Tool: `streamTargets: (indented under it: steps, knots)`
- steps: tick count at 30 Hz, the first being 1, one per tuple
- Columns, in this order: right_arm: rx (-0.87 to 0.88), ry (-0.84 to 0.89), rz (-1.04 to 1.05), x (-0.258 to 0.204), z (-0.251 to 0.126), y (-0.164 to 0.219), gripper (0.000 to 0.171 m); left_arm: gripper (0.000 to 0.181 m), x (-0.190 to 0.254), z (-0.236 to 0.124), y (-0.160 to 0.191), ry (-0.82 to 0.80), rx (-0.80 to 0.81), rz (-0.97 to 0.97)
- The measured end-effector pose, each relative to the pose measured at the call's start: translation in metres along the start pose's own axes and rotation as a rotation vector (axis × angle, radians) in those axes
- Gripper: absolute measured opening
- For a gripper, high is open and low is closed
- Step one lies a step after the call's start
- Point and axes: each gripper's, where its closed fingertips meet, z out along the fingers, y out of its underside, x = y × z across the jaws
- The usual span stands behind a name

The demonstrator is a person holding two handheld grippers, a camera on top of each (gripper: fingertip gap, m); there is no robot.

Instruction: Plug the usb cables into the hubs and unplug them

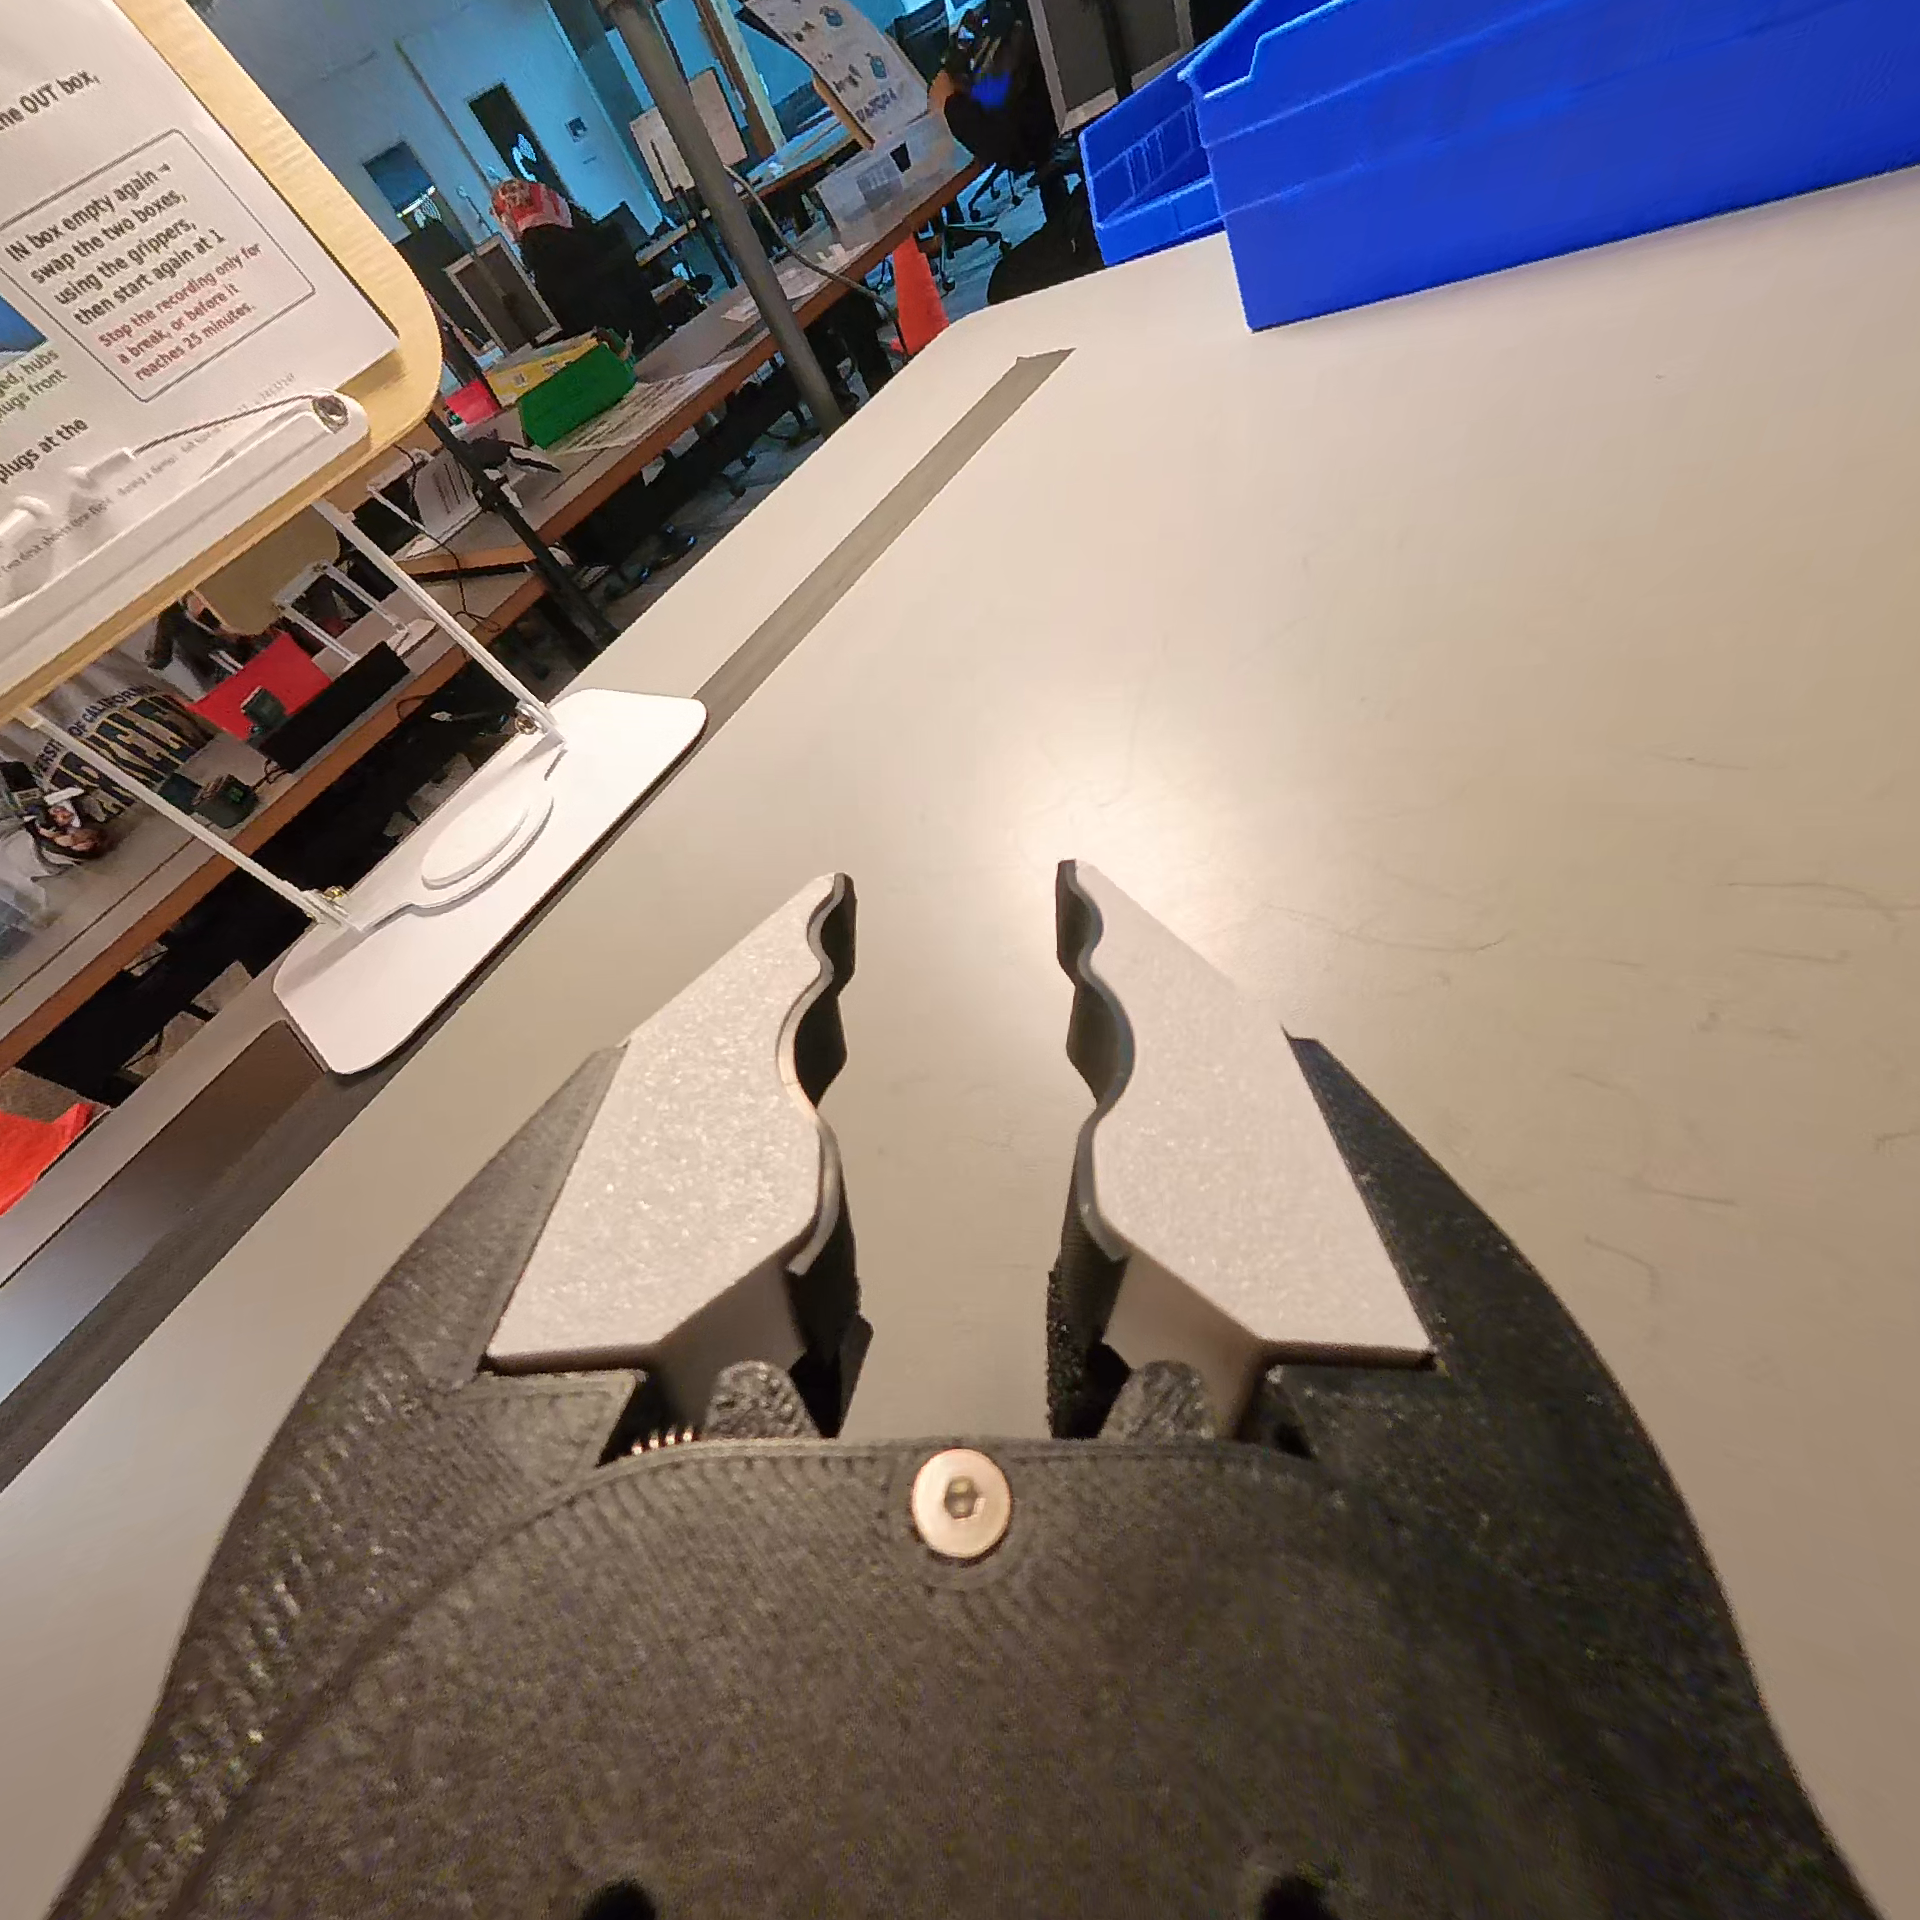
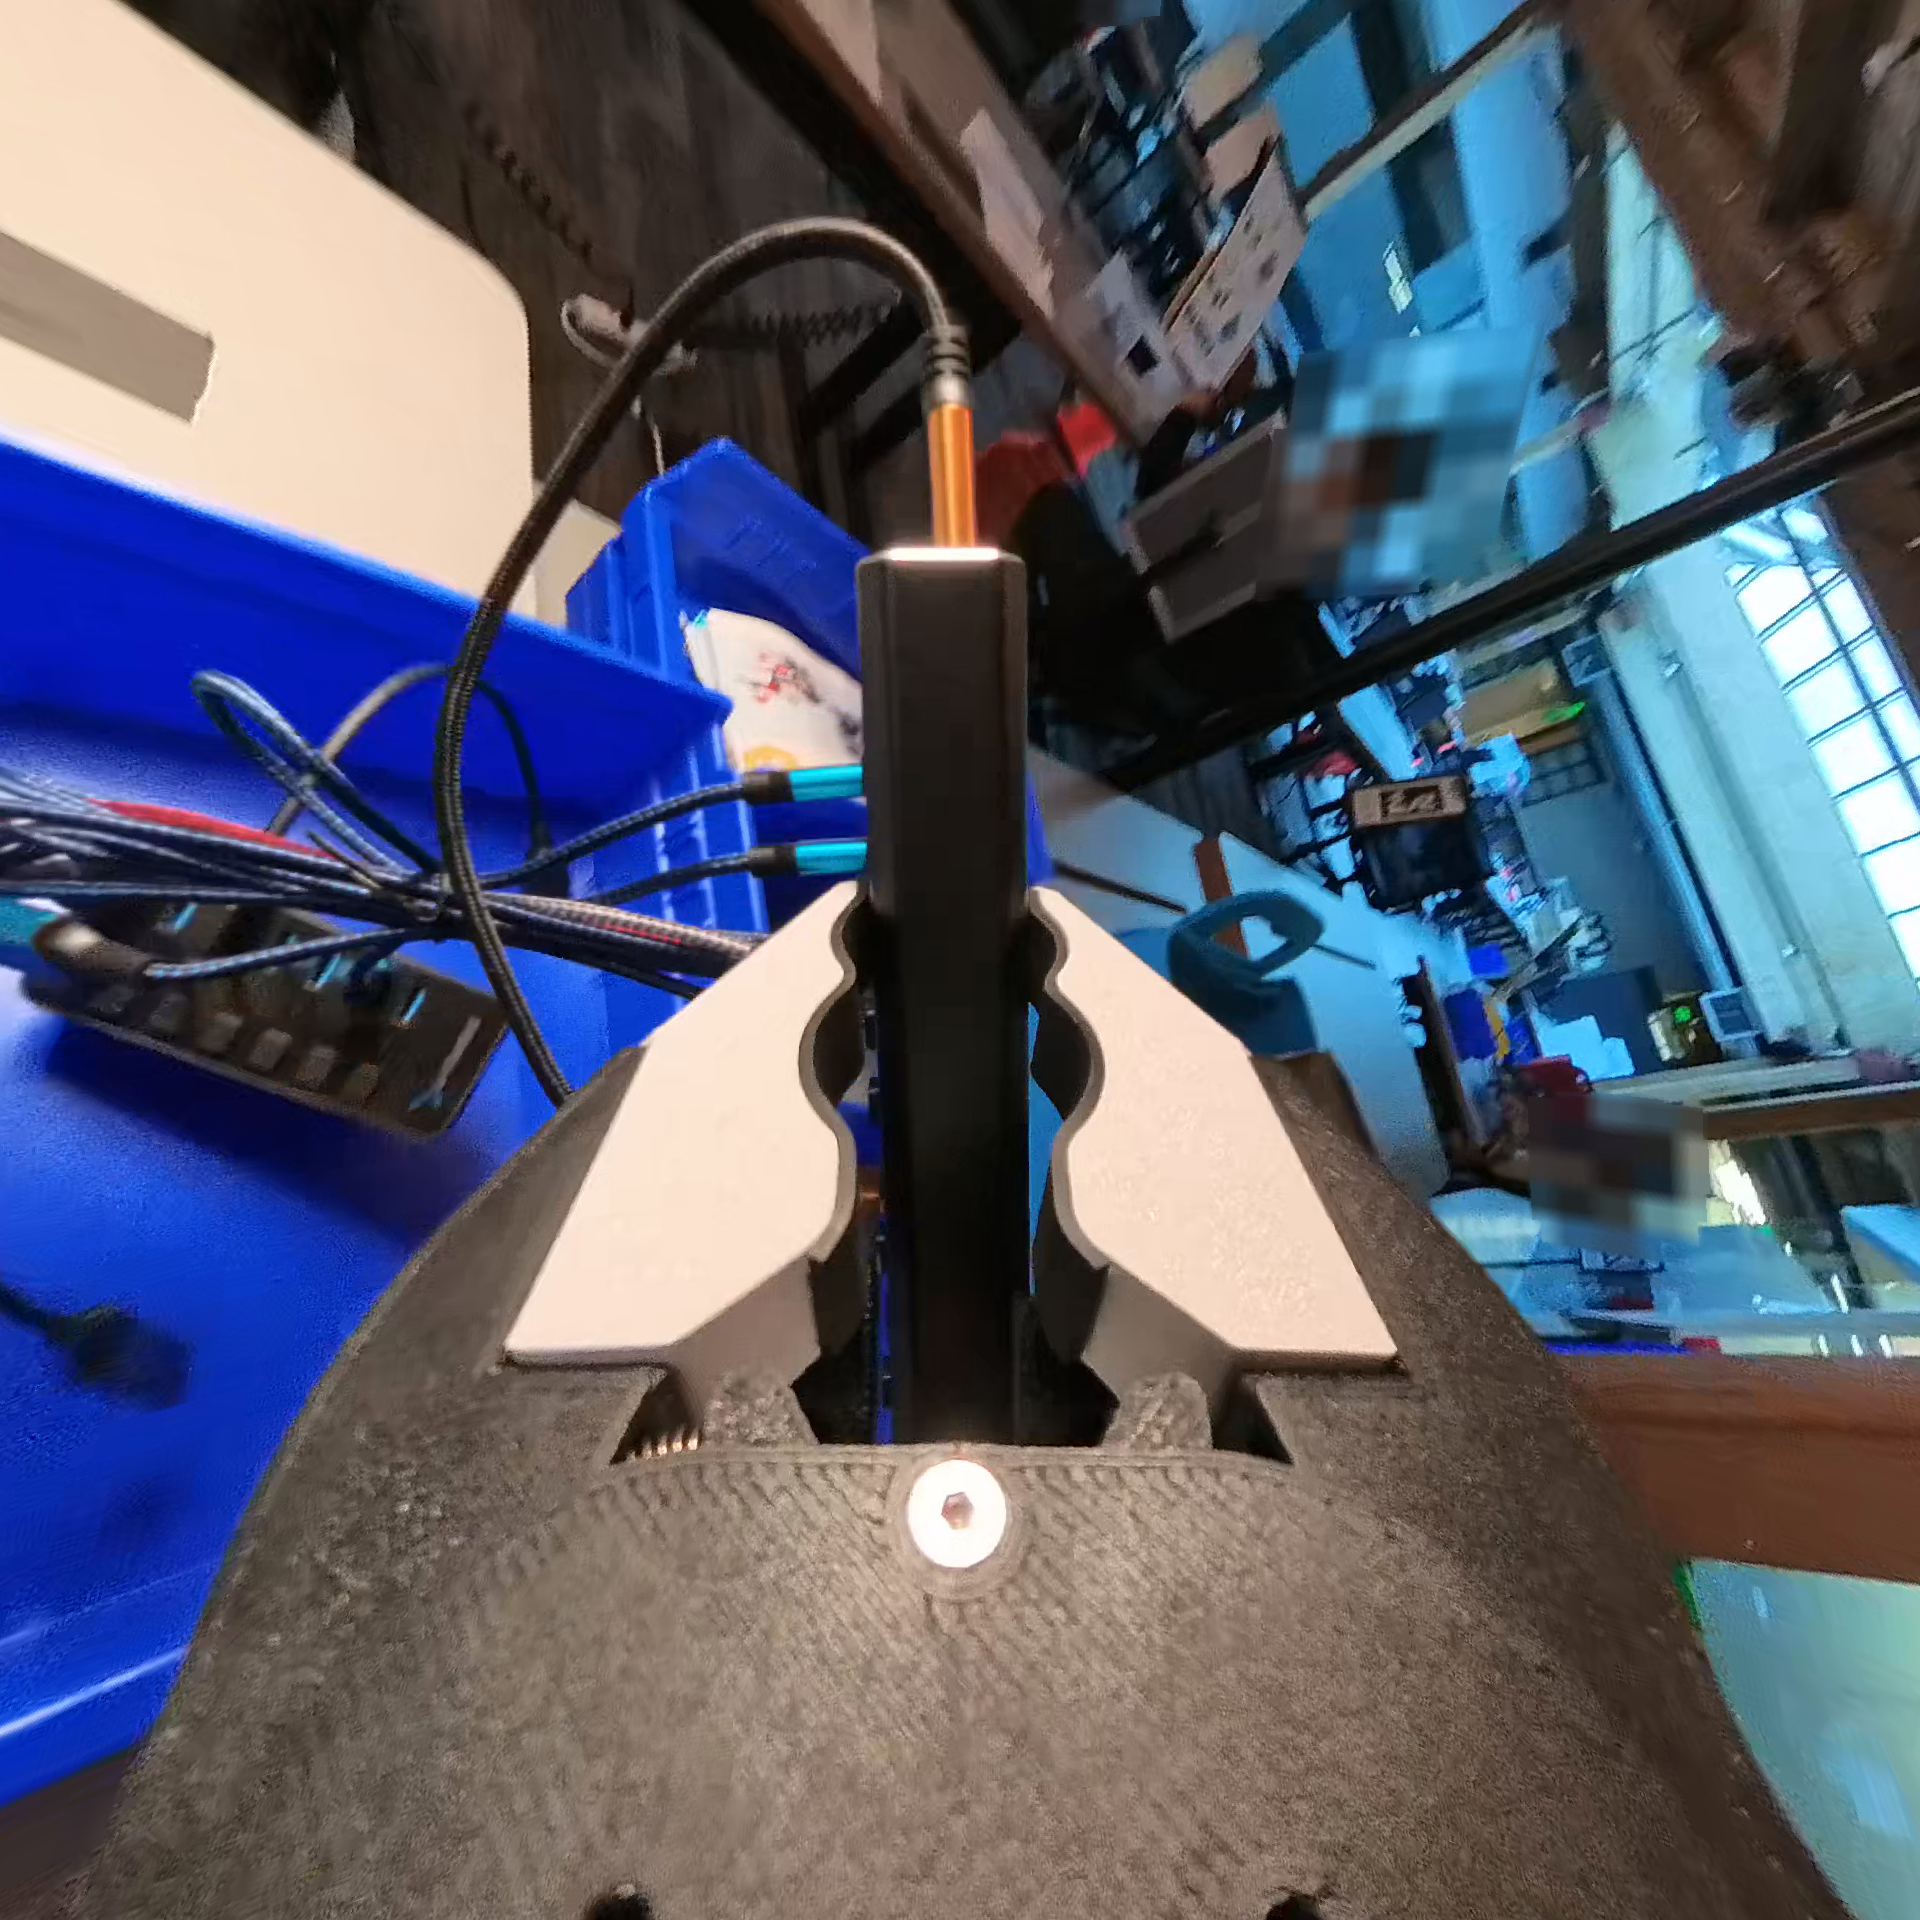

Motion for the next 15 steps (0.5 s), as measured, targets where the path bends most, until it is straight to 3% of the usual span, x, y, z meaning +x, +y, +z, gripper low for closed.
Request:
streamTargets:
  steps: [10,15]
  knots:
    - [-0.214,-0.2,-0.051,-0.047,0.036,0.056,0.027,0.041,0.004,0.002,0.002,0.004,-0.015,0.034]
    - [-0.316,-0.406,-0.095,-0.073,0.048,0.08,0.027,0.041,0.004,0.002,0.002,0.002,-0.014,0.032]
